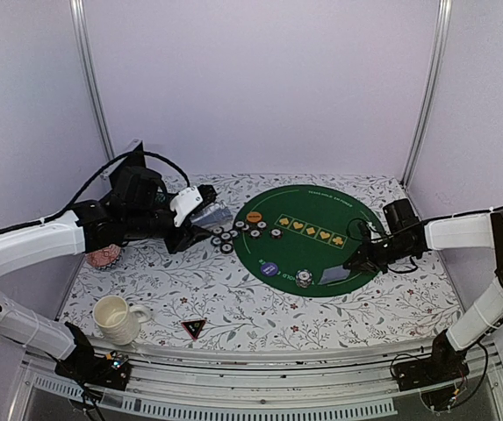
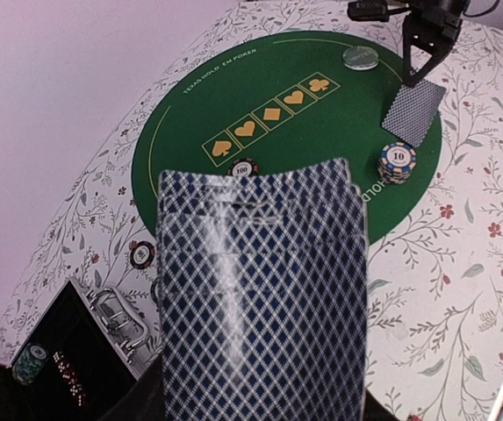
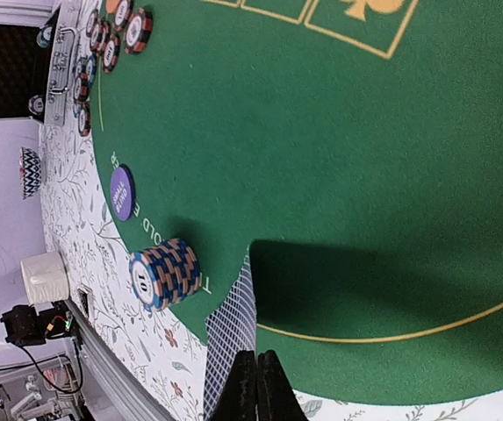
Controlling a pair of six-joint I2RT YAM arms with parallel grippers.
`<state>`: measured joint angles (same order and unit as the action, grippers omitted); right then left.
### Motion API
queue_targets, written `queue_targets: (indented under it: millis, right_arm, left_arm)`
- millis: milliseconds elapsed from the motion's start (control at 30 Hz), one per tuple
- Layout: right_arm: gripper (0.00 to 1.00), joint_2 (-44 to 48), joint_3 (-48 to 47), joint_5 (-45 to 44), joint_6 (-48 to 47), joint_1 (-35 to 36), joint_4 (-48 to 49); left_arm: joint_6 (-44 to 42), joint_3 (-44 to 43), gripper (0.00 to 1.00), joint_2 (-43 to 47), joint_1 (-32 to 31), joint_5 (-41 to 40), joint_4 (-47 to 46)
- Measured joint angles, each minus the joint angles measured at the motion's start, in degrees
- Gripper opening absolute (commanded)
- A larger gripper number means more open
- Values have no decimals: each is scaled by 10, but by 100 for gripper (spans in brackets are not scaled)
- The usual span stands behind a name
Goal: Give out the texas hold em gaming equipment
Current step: Distribute the poker card in the small blind area, then pick up the poker card from the face-down deck piles.
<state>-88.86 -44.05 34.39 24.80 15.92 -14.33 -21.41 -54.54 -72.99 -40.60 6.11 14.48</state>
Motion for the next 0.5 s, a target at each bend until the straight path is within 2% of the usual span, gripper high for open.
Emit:
queue_targets:
  millis: [67,100,133,167,200,367,500]
  right_arm:
    - [36,4,19,-3,18,0,10]
    - [57,4,23,-6,27,0,9]
    - [66,4,24,-14,32,1,8]
    - [86,7,24,-23,36,1,5]
    - [99,12,24,-36,36,1,-1]
    - [99,58,-38,-120,28,7,-78]
    - [99,54,-182,-223,-2,58,-157]
  left_arm:
    - [0,0,45,0,0,3,-1]
    - [0,0,45,0,0,5,-1]
    - [0,0,45,0,0,7,-1]
    - [-1,0,45,0,0,8,-2]
    - [-2,0,45,0,0,9,-2]
    - [-7,2,45,0,0,18,-3]
    - [-12,2,45,0,0,25,-3]
